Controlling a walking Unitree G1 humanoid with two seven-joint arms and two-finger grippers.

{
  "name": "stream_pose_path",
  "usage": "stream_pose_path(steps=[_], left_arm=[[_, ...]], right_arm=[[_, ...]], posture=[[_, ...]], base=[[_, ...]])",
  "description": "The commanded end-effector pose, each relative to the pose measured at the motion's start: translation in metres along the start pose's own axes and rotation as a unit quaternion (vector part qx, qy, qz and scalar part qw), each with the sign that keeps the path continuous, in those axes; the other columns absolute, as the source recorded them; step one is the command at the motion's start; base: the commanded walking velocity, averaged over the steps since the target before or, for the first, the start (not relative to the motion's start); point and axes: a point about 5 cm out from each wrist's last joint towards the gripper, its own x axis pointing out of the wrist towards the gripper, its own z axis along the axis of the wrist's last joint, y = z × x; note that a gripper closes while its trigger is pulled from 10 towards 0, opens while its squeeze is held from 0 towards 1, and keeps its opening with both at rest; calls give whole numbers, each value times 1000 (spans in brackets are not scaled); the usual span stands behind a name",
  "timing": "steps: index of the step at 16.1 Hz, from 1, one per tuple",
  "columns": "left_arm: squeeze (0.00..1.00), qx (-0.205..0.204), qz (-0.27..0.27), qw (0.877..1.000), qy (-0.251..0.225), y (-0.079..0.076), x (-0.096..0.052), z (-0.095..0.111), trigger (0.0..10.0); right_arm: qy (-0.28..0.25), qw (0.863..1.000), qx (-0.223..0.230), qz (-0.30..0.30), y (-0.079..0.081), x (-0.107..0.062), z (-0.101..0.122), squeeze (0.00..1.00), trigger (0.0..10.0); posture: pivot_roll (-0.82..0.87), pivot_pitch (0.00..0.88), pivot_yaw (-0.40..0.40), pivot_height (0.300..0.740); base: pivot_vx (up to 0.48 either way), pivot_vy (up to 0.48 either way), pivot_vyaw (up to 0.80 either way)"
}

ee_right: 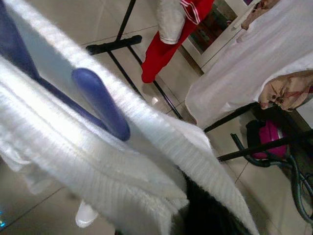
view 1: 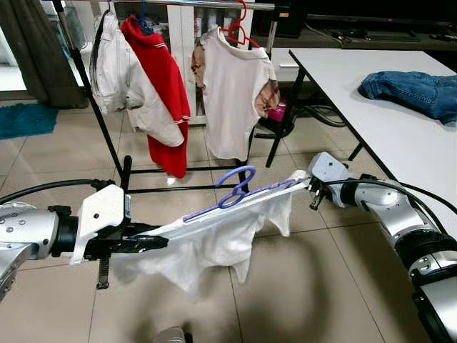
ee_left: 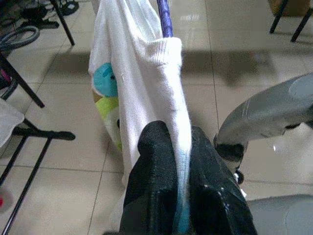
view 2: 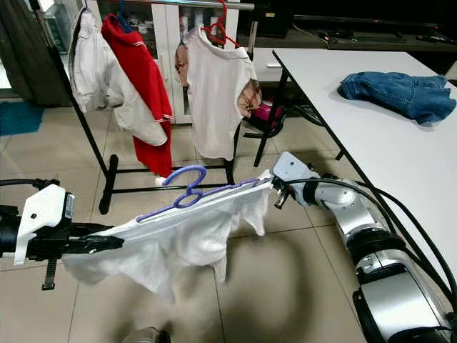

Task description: Hang hanger

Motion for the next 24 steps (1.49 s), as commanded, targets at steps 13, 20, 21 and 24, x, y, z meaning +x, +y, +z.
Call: stream_pose_path(steps=[13,20,21,24], left_arm=[[0,-55,-5,983,177,1,-18,-48,0],[0,39,-1,984,173,35,21,-36,0],[0,48,-3,984,171,36,23,-34,0],[0,77,2,987,140,43,31,-18,0]], right_arm=[[86,995,-5,-52,-45,-63,-33,0,0],[26,993,-51,106,-16,-36,-5,0,0],[28,991,-54,115,-13,-35,-5,0,0],[129,986,-93,54,-10,-26,-25,0,0]], posture=[[0,0,-52,740],[-10,0,-48,740],[-12,0,-49,740],[-21,0,-51,740]], base=[[0,0,0],[0,0,0],[0,0,0],[0,0,0]])
